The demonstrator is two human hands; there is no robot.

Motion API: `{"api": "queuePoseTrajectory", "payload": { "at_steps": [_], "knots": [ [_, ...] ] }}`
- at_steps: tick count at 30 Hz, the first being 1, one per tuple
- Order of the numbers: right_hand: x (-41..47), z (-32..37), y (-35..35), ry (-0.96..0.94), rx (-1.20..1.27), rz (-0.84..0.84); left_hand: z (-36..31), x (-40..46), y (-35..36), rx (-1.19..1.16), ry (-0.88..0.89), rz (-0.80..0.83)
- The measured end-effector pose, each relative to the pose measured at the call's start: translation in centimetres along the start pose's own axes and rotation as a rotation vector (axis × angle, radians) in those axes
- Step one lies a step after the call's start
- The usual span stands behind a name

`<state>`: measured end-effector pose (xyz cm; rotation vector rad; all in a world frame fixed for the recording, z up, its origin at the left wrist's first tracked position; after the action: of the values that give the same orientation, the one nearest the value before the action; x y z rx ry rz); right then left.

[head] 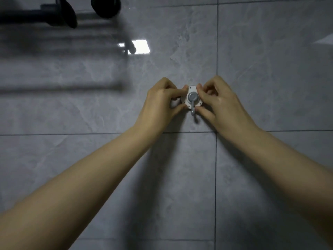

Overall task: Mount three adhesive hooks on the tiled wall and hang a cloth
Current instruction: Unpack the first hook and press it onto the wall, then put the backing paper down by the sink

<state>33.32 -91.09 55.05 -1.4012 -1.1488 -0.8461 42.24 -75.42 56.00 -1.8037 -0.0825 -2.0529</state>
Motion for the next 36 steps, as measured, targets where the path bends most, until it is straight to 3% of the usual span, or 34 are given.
{"api": "queuePoseTrajectory", "payload": {
  "at_steps": [5,9,13,15,23,29,36],
  "knots": [
    [-1.5,0.1,-1.0,0.076,0.200,-0.051,-0.8,-3.4,0.1,0.243,-0.079,0.139],
    [-3.4,2.1,-2.9,0.100,0.301,-0.236,0.0,-7.8,-2.1,0.163,-0.151,0.159],
    [-3.6,7.2,-2.7,-0.036,0.434,-0.135,1.1,-11.5,-5.0,0.288,-0.124,0.230],
    [-3.7,10.0,-1.9,-0.141,0.494,-0.066,1.7,-13.0,-7.0,0.340,-0.198,0.266],
    [-3.5,22.0,4.6,-0.199,0.778,0.054,3.6,-18.4,-21.1,0.549,-0.364,0.271],
    [-3.5,33.9,8.4,-0.144,1.022,0.070,2.7,-24.0,-34.4,0.794,-0.505,0.378],
    [-5.5,50.0,9.3,-0.228,1.279,0.211,-1.8,-30.3,-49.4,1.007,-0.637,0.533]
  ]
}}
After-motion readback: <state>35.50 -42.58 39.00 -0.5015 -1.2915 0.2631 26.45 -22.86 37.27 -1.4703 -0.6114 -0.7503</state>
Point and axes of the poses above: each hand's wrist, its own x-axis towards the middle knuckle, its own y-axis out of the palm, z = x × y, the point moved 2 cm from there along x, towards the middle knuckle, and after that the axes turned 3 degrees about -z, right-handed, at the moved point
